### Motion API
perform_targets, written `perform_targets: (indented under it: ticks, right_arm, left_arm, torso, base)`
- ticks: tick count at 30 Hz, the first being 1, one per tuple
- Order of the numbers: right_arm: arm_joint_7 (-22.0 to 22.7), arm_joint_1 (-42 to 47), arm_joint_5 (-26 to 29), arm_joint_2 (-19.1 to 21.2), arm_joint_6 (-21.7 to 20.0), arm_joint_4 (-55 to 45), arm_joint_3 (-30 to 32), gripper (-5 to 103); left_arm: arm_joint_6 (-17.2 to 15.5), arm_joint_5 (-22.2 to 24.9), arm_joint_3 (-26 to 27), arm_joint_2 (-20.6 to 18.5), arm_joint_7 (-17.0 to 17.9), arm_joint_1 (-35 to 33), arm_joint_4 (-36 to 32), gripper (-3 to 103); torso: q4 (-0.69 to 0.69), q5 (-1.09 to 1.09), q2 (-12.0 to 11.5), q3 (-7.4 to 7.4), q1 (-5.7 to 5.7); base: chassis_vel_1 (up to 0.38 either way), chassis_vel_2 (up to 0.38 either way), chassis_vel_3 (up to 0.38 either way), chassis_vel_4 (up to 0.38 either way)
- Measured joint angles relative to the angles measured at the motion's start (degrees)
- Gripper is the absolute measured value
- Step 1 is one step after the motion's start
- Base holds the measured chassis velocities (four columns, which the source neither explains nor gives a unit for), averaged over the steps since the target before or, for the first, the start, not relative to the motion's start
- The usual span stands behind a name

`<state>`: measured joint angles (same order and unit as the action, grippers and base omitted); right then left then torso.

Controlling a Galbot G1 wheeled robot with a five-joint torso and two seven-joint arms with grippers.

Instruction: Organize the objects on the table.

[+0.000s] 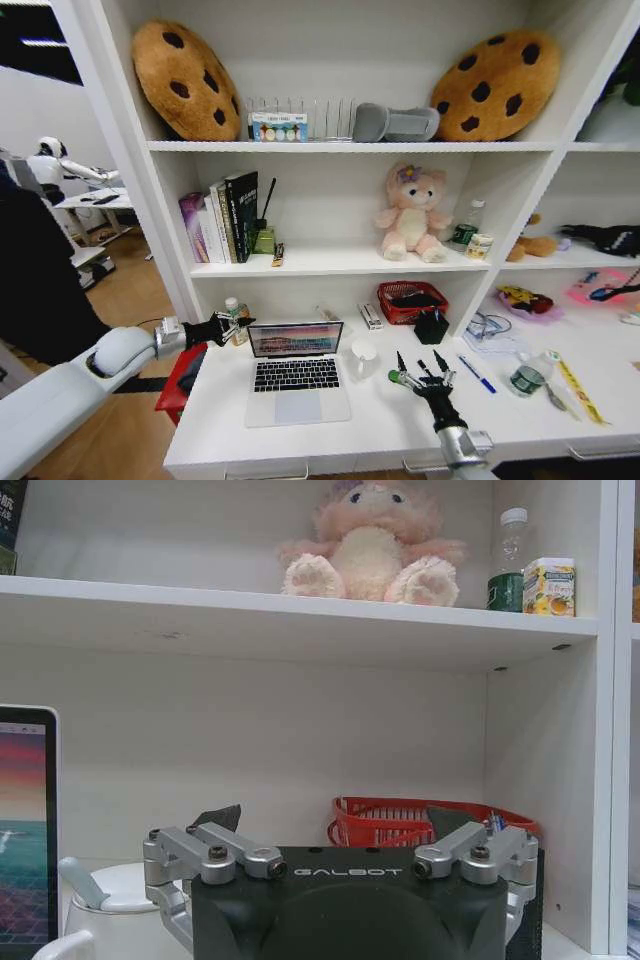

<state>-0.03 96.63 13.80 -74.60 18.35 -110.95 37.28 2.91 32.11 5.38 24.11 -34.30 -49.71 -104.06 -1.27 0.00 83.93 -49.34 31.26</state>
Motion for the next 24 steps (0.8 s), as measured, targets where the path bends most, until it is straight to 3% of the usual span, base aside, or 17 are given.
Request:
perform_targets:
  ticks: [12,20,24]
  right_arm:
    - [-0.2,1.4,-0.1,-0.9,1.6,0.5,1.5,100]
    - [-0.2,1.1,0.0,-0.9,1.7,0.5,1.6,100]
    - [-0.2,1.0,0.0,-0.9,1.7,0.5,1.5,100]
  left_arm:
    - [-0.2,-0.4,-2.7,-0.7,-1.9,2.8,0.1,0]
    - [0.3,-2.1,4.7,-3.2,-8.1,-5.2,-2.3,0]
    - [0.3,-1.8,5.2,-3.5,-7.9,-5.1,-2.5,0]
  torso:
    - [-0.01,0.00,0.0,0.00,0.00]
    - [0.01,0.00,0.0,0.00,0.00]
    - [0.02,-0.01,0.0,0.00,-0.01]
  base:
    - [0.000,0.000,0.000,0.000]
    - [0.000,0.000,0.000,0.000]
    - [0.000,0.000,0.000,0.000]
